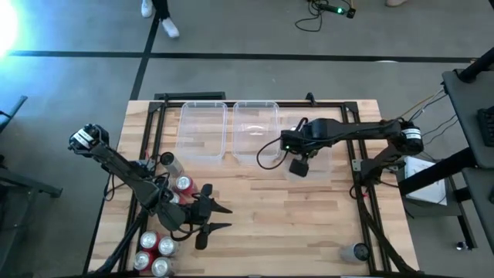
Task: Sort soda cans
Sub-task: Adjust the red-silver soda can in the right transparent bin
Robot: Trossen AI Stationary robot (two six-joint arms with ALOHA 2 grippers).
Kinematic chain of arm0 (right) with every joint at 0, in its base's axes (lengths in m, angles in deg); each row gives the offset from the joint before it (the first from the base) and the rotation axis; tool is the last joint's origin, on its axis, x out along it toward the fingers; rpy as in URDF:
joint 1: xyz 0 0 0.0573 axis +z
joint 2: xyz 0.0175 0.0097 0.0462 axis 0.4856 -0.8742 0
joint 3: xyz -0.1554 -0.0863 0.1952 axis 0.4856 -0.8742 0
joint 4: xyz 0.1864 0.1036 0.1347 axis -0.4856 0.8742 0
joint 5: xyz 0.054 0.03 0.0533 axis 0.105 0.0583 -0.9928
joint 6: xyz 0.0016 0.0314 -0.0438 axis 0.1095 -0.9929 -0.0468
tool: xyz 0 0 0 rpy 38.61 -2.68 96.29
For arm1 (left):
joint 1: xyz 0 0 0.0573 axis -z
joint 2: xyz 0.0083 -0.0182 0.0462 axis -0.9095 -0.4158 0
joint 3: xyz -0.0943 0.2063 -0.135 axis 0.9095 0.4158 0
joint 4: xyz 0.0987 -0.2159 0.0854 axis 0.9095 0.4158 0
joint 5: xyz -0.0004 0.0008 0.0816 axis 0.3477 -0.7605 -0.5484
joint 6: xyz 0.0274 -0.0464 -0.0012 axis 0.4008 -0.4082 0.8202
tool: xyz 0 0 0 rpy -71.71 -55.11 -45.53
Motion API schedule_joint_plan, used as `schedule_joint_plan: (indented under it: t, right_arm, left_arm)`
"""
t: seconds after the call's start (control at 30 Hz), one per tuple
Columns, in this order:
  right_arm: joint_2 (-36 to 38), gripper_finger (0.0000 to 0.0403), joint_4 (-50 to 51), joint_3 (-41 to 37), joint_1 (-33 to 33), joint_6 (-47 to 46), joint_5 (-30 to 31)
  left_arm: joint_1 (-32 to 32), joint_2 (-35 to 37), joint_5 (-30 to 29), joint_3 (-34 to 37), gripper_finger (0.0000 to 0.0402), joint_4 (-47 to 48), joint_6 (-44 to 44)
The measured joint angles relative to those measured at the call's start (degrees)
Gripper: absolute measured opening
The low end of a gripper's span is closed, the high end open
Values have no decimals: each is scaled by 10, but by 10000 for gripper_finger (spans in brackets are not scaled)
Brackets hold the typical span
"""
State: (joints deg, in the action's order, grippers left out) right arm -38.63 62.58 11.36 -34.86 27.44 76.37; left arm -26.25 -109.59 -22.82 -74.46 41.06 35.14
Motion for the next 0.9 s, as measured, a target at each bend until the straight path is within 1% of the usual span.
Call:
schedule_joint_plan:
  t: [0.07, 0.17, 0.23, 0.33, 0.4, 0.53, 0.67, 0.73, 0.83, 0.9]
  right_arm:
    - [2, 337, -21, -2, 0, 3, -25]
    - [-2, 333, -30, -7, -1, 33, -19]
    - [-4, 329, -36, -8, -2, 60, -27]
    - [-4, 319, -42, -10, -2, 99, -79]
    - [-4, 309, -45, -11, -10, 98, -95]
    - [-4, 273, -42, -13, -28, 39, -105]
    - [-1, 223, -41, -13, -28, -83, -154]
    - [-1, 199, -39, -13, -28, -124, -171]
    - [-1, 166, -34, -14, -29, -181, -172]
    - [-1, 144, -34, -19, -28, -221, -160]
  left_arm:
    - [0, 0, 0, -7, 160, 14, 0]
    - [0, 0, 0, -14, 160, 22, 0]
    - [0, 0, 0, -19, 160, 29, 0]
    - [2, 0, 0, -21, 160, 31, -2]
    - [2, 0, 0, -21, 160, 32, -2]
    - [2, 0, 1, -21, 160, 31, -2]
    - [2, 0, 1, -21, 160, 31, -2]
    - [2, 0, 1, -21, 160, 31, -2]
    - [2, 0, 1, -21, 160, 33, -2]
    - [2, 0, 1, -21, 160, 35, -2]
